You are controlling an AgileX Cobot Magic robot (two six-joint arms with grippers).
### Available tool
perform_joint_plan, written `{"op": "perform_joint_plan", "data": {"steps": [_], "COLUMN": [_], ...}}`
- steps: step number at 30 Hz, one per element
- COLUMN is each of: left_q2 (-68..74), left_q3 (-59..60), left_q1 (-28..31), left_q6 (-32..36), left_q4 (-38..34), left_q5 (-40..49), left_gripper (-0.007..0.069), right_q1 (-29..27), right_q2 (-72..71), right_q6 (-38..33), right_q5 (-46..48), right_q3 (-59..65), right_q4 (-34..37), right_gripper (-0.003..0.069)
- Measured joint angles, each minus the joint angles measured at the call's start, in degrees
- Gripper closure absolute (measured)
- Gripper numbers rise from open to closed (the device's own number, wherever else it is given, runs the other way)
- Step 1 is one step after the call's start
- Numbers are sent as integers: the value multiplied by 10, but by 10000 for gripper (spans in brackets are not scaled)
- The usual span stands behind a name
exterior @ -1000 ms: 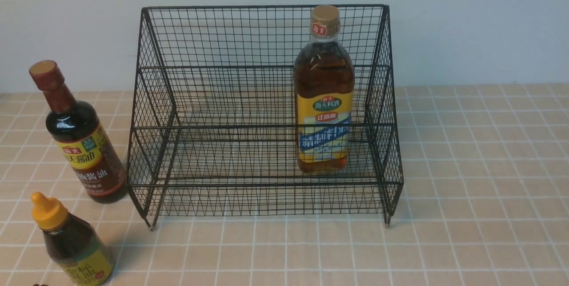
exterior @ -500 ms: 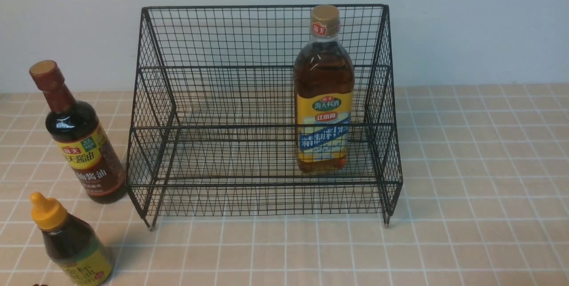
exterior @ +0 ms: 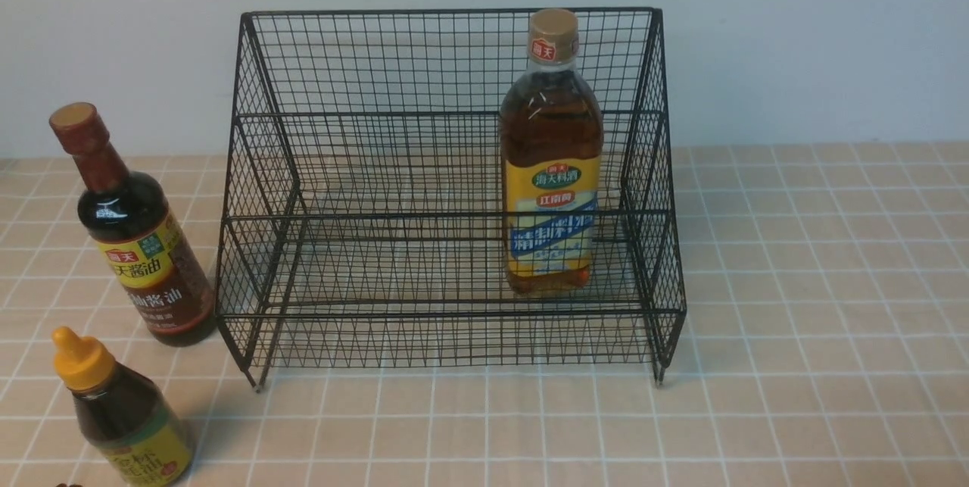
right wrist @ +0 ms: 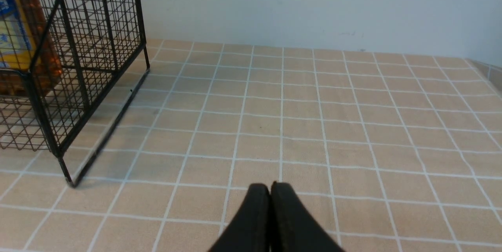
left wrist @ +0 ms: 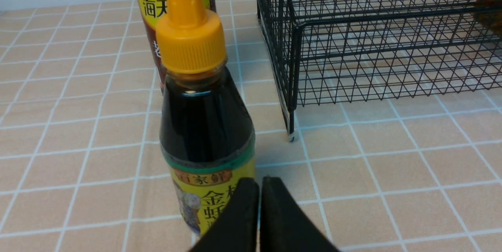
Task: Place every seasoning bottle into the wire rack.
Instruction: Use the left arm to grab the condiment bottle closest to it
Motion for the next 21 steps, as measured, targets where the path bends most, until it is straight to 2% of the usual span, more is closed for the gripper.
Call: {"op": "perform_joint_plan", "data": {"steps": [17, 19, 21], "left_q2": [0, 0, 0], "left_q3": [0, 1, 3], "left_q1": [0, 0, 0], "left_q6": [0, -1, -6], "left_q4": [-1, -9, -47], "left_q5": [0, -4, -39], "left_gripper": [631, 631, 631], "right_q1": [0, 0, 0], "right_q2": [0, 0, 0], "right_q6": [0, 0, 0], "right_q5": [-1, -1, -1], "right_q3": [0, 0, 0], "right_q4": [0, 0, 0], "right_gripper": [672, 672, 672]}}
